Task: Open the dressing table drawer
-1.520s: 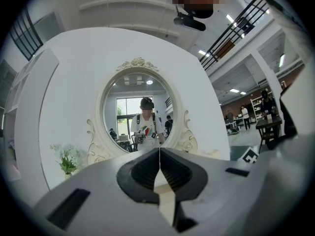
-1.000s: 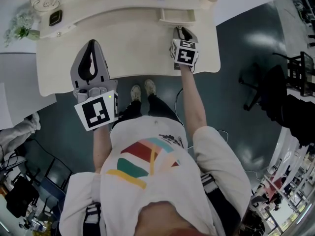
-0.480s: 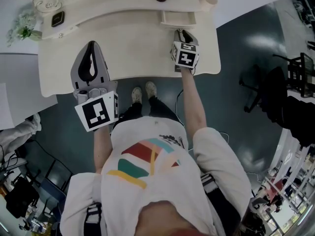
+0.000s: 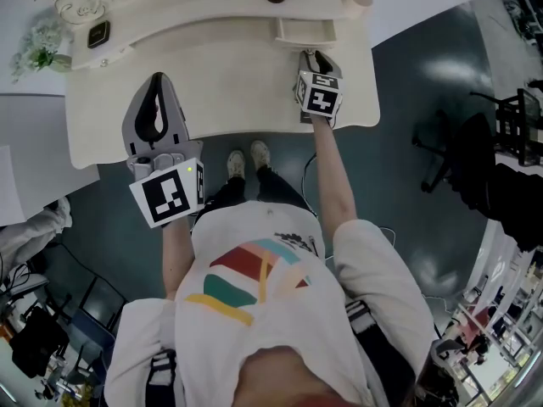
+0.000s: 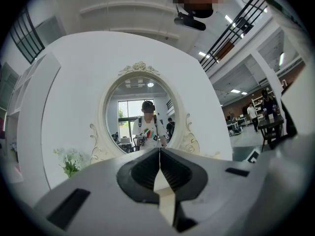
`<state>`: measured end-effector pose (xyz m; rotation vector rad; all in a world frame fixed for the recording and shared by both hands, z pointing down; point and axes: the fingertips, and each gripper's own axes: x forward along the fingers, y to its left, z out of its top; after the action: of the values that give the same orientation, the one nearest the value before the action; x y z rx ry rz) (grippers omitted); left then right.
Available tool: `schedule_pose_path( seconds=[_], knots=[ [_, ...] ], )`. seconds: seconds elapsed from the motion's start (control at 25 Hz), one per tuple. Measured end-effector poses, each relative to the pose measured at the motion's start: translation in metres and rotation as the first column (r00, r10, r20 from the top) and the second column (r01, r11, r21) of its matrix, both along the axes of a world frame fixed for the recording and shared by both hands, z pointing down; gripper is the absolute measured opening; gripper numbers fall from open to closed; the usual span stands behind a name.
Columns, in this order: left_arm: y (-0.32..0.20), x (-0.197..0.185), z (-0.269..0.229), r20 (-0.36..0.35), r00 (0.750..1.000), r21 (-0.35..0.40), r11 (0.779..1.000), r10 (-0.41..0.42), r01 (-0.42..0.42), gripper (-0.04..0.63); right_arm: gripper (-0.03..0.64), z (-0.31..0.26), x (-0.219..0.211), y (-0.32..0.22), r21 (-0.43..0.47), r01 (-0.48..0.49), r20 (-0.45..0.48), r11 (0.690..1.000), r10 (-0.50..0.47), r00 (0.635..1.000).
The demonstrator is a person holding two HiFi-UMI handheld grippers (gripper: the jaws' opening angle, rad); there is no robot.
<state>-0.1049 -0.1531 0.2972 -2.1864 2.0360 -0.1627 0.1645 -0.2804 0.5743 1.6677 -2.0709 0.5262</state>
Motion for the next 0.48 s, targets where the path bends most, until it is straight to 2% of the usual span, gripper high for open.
schedule_pose_path(
  seconds=[0.12,0.48],
  knots=[
    [0.001,0.001,-0.002,-0.001,1.0,0.006,1.0,0.001,-0.001,0.006,0.153,-0.004,0.004,0.001,0.014,-0.015,0.008,1.0,0.015,1.0],
    [-0.001,-0.002,-0.018,-0.026,1.0,0.049,0.999,0.003,-0.002,0.006,0.153,-0.053,0.011,-0.001,0.11,-0.03,0.022,0.993,0.028,0.999]
  ],
)
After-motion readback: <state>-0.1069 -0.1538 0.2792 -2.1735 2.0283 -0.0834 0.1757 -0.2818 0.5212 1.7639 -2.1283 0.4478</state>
